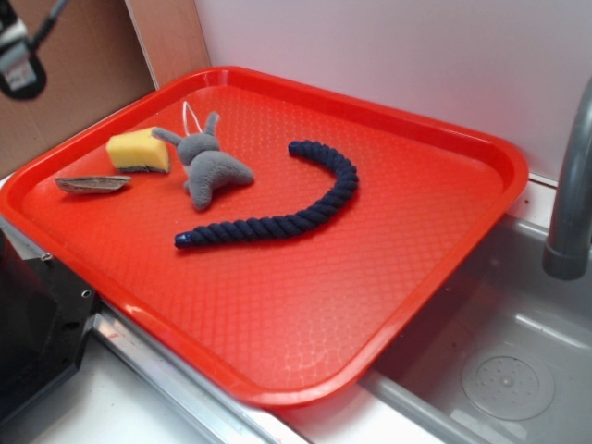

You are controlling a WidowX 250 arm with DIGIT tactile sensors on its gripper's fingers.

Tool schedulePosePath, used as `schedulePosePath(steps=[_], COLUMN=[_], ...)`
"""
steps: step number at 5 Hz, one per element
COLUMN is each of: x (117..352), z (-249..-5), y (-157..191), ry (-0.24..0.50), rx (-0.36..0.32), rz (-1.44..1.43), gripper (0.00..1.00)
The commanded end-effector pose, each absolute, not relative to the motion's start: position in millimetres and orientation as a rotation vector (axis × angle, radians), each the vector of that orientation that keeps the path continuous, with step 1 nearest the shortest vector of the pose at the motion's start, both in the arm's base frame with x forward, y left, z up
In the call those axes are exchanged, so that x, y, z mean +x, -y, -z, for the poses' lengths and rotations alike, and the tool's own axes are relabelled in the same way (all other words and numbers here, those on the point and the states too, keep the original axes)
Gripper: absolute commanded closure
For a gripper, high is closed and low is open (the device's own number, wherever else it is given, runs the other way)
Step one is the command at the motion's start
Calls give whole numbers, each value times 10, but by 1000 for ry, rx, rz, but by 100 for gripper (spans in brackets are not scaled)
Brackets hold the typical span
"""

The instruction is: Grab the wood chip.

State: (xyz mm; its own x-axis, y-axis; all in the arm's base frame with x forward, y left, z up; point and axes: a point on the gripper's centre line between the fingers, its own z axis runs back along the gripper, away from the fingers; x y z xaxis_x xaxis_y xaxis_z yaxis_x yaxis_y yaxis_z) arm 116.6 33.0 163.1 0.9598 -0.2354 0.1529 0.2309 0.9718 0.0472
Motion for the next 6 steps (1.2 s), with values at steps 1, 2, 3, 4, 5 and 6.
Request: schedulePosePath(steps=[1, 2, 3, 4, 5, 6], x=[1391, 1439, 1503, 1599, 1637, 1633], z=[-1030, -800, -548, -298, -112, -46], y=[-795, -910, -1035, -1132, -1064, -1061], ry=[156, 126, 112, 92, 94, 60], rx=[68, 116, 149, 141, 86, 95], rz=[384, 395, 396, 419, 474, 472], gripper=[0, 0, 0, 0, 0, 100])
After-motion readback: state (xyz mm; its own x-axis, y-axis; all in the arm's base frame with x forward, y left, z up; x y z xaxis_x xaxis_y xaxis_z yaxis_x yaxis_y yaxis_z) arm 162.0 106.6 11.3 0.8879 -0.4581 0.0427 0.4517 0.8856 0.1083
